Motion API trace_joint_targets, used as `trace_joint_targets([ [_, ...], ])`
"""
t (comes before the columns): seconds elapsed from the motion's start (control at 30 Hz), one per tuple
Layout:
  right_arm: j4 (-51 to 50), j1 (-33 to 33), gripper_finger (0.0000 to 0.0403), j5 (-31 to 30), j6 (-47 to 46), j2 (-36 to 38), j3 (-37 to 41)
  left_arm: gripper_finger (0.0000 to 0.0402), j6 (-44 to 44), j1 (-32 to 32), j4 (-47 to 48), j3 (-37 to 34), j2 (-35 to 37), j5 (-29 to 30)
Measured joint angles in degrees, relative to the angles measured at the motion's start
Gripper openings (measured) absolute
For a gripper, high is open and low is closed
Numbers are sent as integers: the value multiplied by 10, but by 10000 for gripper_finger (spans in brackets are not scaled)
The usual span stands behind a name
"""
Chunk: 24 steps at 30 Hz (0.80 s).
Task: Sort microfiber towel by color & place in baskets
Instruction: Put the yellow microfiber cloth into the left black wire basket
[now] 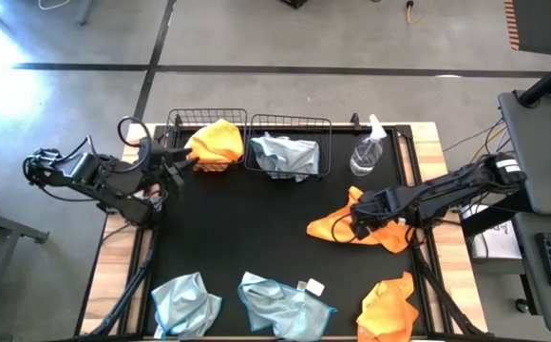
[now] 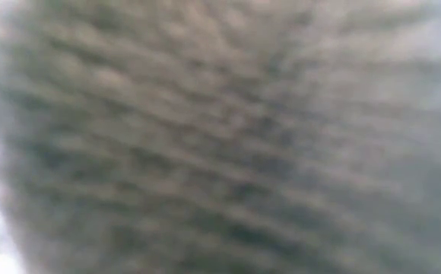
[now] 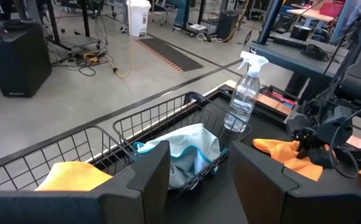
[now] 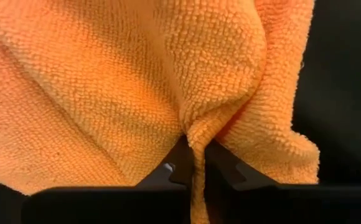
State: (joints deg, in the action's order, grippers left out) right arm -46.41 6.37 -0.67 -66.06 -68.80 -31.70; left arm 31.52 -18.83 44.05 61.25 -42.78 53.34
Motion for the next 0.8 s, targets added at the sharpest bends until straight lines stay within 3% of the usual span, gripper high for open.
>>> trace_joint_targets([
  [0.37,11,0,10,-14,59,0,-96,151,-6,0,0,0,3,0],
  [0.8,7,0,12,-163,210,1,-313,151,-9,0,-5,0,11,0],
])
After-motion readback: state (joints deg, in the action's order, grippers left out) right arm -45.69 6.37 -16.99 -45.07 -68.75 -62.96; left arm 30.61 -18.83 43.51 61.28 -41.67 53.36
